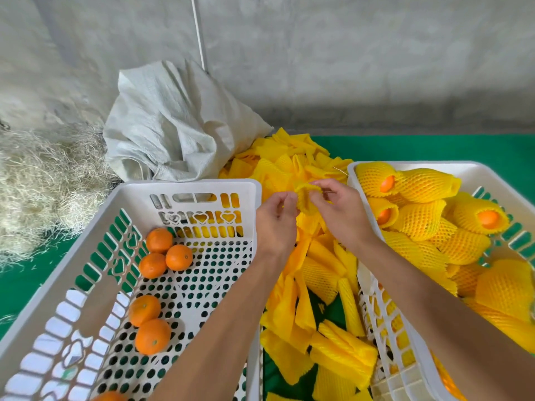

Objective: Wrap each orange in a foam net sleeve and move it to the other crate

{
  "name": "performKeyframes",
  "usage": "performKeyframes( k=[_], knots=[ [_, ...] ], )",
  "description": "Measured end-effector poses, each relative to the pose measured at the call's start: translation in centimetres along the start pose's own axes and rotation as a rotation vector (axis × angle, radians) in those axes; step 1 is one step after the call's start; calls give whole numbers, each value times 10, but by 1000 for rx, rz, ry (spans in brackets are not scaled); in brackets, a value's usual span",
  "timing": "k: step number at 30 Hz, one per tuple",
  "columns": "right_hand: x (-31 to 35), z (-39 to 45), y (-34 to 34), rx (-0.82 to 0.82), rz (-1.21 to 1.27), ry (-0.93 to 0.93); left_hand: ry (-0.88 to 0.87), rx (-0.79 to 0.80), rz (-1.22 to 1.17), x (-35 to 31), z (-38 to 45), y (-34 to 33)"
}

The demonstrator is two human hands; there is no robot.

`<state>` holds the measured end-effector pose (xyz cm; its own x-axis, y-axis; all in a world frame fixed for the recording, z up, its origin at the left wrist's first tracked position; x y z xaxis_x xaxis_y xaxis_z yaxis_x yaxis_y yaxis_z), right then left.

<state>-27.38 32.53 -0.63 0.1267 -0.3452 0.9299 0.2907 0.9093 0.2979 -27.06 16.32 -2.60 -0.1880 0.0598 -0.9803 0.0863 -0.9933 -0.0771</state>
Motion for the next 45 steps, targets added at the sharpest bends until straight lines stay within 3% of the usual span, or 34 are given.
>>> performKeyframes(
  k=[2,7,11,19,24,27,34,37,39,42,45],
  knots=[
    [-5,1,3,-11,161,-86,-61,-1,18,-7,-2,1],
    [-20,-4,-20,132,888,-458,-188,-57,188,-15,-6,9],
    [-21,-8,-26,136,1097,-642,-33,-41,8,-4,-3,5],
    [-27,-14,-24,175,988,-769,508,92,-534,21,-14,-16],
    [-27,-11,-24,209,957,-740,682,228,-722,18,-25,-33],
    [-37,-10,-21,143,910,-754,753,292,-722,21,-30,-40],
    [-52,-10,-16,35,949,-819,760,368,-577,23,-34,-44],
    [-51,-12,-19,88,931,-846,636,328,-217,25,-31,-32],
    [-50,-13,-19,137,913,-865,612,270,-101,31,-30,-26],
    [-42,-16,-19,236,847,-858,584,229,-147,28,-25,-25],
    [-35,-22,-26,332,752,-826,661,224,-397,25,-26,-27]
  ],
)
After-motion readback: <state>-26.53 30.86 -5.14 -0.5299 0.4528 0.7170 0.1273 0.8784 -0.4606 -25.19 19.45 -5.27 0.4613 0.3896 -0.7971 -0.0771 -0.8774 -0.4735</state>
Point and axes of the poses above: each hand's wrist, its own z-axis towards the middle knuckle, its own y-axis out of the back of the hand, x = y × z, the point moved 9 cm from there along z, towards the middle knuckle, and after that the axes turned 5 degrees about -y, right-handed, at the moved point
